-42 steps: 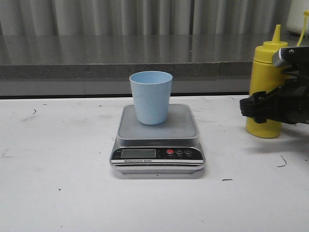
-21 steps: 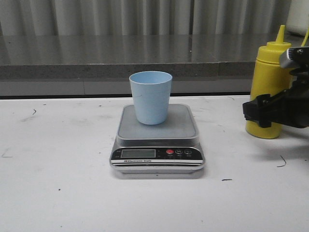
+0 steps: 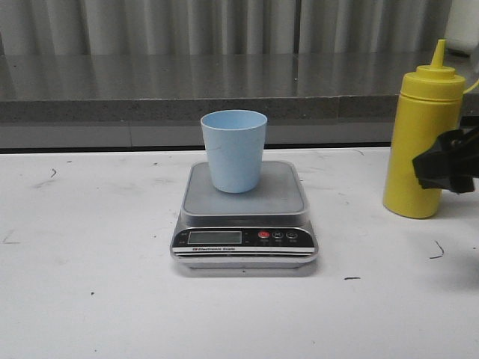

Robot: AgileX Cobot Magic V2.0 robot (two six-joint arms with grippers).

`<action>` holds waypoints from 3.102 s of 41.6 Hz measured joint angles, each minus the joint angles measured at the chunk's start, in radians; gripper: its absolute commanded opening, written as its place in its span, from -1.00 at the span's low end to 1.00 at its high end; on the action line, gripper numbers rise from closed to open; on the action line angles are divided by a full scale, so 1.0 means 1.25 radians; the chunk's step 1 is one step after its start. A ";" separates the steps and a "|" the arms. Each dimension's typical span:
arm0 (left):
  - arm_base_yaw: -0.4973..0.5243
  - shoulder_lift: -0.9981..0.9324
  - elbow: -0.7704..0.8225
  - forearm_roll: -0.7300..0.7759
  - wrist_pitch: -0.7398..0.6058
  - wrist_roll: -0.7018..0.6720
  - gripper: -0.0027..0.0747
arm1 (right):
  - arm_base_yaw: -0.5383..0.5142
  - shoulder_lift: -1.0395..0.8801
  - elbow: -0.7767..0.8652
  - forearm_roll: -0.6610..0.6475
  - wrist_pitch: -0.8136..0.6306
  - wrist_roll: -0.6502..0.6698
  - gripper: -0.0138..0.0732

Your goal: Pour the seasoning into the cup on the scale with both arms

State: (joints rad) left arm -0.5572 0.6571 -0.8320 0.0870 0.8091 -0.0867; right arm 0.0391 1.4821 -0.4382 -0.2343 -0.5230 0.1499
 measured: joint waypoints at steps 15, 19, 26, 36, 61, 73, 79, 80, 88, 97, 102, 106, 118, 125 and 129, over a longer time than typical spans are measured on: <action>0.000 0.000 0.000 0.000 0.000 0.000 0.15 | 0.108 -0.343 -0.109 0.000 0.693 0.109 0.70; 0.000 0.000 0.000 0.000 0.000 0.000 0.15 | 0.142 -0.391 -0.177 0.014 0.907 0.075 0.70; 0.000 0.000 0.000 0.000 0.000 0.000 0.15 | 0.165 -0.468 -0.255 0.100 1.131 -0.047 0.70; 0.000 0.000 0.000 0.000 0.000 0.000 0.15 | 0.167 -0.647 -0.260 0.202 1.173 -0.129 0.70; 0.000 0.000 0.000 0.000 0.000 0.000 0.15 | 0.167 -0.890 -0.241 0.217 1.222 -0.143 0.57; 0.000 0.000 0.000 -0.014 0.000 0.000 -0.11 | 0.167 -0.890 -0.241 0.217 1.222 -0.143 -0.53; 0.000 0.000 0.000 -0.016 0.000 0.000 -0.70 | 0.167 -0.890 -0.241 0.221 1.222 -0.143 -0.92; 0.000 0.000 0.000 -0.016 0.000 0.000 -0.81 | 0.167 -0.890 -0.241 0.221 1.222 -0.143 -0.97; 0.000 0.000 0.000 -0.016 0.000 0.000 -0.98 | 0.167 -0.890 -0.241 0.223 1.225 -0.143 -0.96; 0.000 0.000 0.000 -0.016 0.000 0.000 -0.98 | 0.167 -0.890 -0.241 0.223 1.227 -0.143 -0.96; 0.000 0.000 0.000 -0.016 0.000 0.000 -0.98 | 0.167 -0.890 -0.241 0.223 1.227 -0.143 -0.96; 0.000 -0.010 0.010 -0.017 -0.007 0.000 -0.98 | 0.167 -0.890 -0.241 0.225 1.227 -0.143 -0.96; 0.138 -0.164 0.189 -0.028 -0.166 0.000 -0.98 | 0.167 -0.890 -0.241 0.227 1.227 -0.143 -0.96; 0.262 -0.304 0.387 -0.035 -0.340 0.000 -0.98 | 0.167 -0.890 -0.241 0.228 1.227 -0.143 -0.96; 0.320 -0.371 0.488 -0.052 -0.424 0.000 -0.98 | 0.167 -0.890 -0.241 0.228 1.227 -0.143 -0.96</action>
State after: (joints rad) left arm -0.1576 0.1940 -0.2225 0.0219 0.2791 -0.0867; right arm 0.2477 0.3691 -0.7398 0.0513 1.0103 -0.0291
